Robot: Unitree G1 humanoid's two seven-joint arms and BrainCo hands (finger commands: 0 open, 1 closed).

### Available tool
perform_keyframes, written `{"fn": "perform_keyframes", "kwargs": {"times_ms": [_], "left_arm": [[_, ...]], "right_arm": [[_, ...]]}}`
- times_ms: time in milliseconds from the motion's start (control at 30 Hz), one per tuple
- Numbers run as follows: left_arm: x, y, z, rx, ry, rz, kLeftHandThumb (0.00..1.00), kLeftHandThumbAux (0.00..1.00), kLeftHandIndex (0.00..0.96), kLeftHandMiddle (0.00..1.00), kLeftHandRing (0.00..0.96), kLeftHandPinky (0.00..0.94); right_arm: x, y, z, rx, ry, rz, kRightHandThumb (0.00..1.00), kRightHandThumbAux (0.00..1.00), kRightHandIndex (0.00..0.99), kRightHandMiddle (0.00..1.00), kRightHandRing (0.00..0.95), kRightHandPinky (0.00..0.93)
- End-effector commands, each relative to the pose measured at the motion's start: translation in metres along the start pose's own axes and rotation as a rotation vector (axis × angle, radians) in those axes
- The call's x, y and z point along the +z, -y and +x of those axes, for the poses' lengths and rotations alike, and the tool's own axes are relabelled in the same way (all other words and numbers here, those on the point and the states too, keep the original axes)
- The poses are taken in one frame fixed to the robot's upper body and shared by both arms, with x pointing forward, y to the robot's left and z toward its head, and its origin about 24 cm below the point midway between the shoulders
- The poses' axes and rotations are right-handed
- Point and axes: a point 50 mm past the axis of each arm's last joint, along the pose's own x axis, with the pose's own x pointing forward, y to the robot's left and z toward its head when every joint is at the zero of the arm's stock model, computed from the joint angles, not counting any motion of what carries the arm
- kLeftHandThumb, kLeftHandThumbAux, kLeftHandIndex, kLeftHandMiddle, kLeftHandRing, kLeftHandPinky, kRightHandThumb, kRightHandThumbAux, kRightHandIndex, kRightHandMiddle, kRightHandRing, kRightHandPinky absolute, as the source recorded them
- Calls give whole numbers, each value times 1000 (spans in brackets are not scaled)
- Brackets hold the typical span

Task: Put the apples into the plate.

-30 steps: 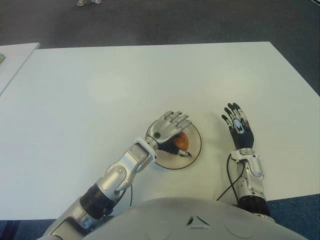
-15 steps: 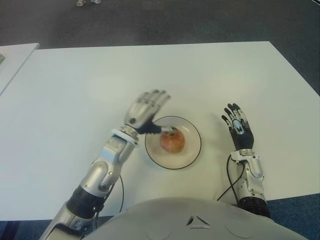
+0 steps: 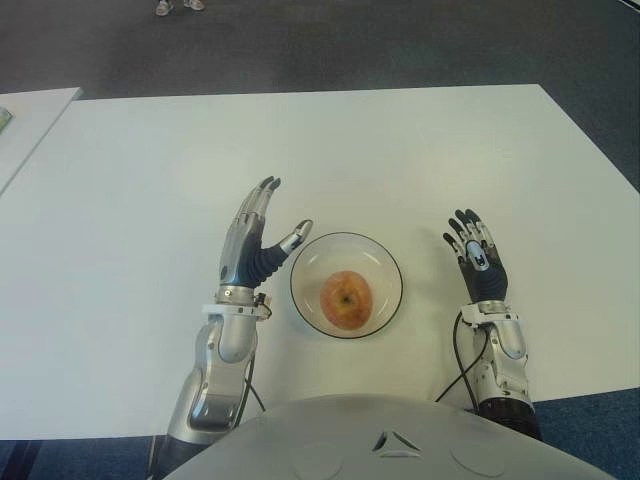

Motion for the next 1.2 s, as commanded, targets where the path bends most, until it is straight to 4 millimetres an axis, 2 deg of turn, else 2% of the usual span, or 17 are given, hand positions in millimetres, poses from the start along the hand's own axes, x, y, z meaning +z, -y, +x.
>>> {"fn": "perform_keyframes", "kwargs": {"times_ms": [33,167,467,633,800,867,1200], "left_arm": [[-1,1,-8,32,-29,-140,141,232,0,0,0,21],[-2,1,-11,40,-27,-189,101,248,0,0,0,35],[-22,4,-25,102,-71,-229,30,222,0,0,0,19],[-28,7,-30,153,-153,-375,6,193,47,0,0,3],[-33,13,-43,187,-259,-497,0,217,91,7,0,22],[-41,22,-49,195,-301,-568,0,236,107,14,0,28],[-53,36,-58,246,-329,-822,41,283,204,28,0,2]], "right_arm": [[-29,1,-25,-44,-162,56,104,478,84,65,12,0],[-29,0,-26,-39,-162,60,102,476,80,62,11,0],[-28,0,-28,-41,-166,60,101,466,74,69,16,0],[-27,1,-29,-42,-168,61,108,462,77,69,19,0],[-27,2,-30,-40,-171,60,110,461,79,68,19,0],[-27,2,-30,-37,-172,60,110,460,80,69,19,0],[-27,4,-32,-25,-173,64,113,472,80,71,19,0]]}}
